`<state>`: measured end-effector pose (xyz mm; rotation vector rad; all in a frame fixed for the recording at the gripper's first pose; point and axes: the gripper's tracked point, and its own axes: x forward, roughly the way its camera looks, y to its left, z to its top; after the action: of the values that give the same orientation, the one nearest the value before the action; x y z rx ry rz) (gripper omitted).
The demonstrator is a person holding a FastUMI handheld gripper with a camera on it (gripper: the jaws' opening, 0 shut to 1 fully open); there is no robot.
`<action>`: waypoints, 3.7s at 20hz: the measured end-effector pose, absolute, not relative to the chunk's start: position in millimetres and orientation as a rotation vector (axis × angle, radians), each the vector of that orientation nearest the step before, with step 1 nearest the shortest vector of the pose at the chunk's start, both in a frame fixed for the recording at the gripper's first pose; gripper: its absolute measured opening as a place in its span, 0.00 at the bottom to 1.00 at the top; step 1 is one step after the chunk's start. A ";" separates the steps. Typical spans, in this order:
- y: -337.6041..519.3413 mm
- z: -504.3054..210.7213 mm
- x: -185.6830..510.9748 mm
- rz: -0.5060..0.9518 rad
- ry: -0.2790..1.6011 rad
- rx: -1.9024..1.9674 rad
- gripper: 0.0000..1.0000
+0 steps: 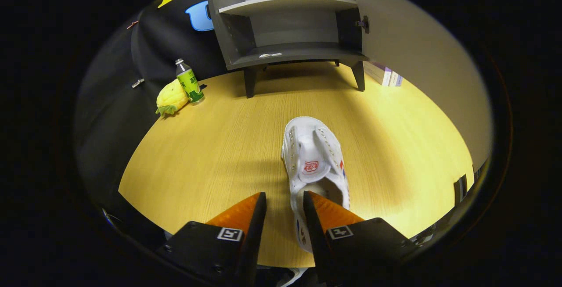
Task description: Open the shoe cabinet door, grab the shoes and put them into the shoe cabinet, then close the shoe cabinet door.
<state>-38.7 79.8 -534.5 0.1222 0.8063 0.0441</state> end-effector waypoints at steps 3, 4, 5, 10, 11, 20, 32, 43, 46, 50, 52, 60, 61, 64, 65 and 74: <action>72.2 -537.0 -15.6 -0.009 0.734 0.129 0.34; 70.5 -542.3 -9.0 -0.025 0.722 0.137 0.30; 70.6 -544.9 -3.4 -0.032 0.712 0.154 0.28; 70.0 -544.8 12.7 -0.046 0.619 0.146 0.25; 70.9 -545.2 17.5 -0.043 0.592 0.141 0.25; 65.8 -520.2 27.4 0.027 0.555 0.111 0.06; 63.7 -333.3 44.6 0.077 0.474 0.122 0.06; 68.7 -180.0 170.4 0.124 0.355 0.123 0.05; 73.0 -157.9 215.3 0.124 0.332 0.088 0.05; 77.3 -149.0 276.3 0.119 0.331 0.057 0.06; 79.3 -151.7 305.9 0.112 0.336 0.060 0.05; 71.8 -194.4 404.7 0.071 0.413 -0.063 0.06; 70.3 -200.5 413.8 0.060 0.427 -0.088 0.05; 62.8 -220.4 432.9 0.017 0.457 -0.194 0.05; 64.0 -229.0 433.6 0.017 0.473 -0.209 0.05; 66.6 -241.3 439.0 -0.056 0.514 -0.222 0.08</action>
<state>439.0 66.6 -241.3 -0.2224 0.5143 -0.0562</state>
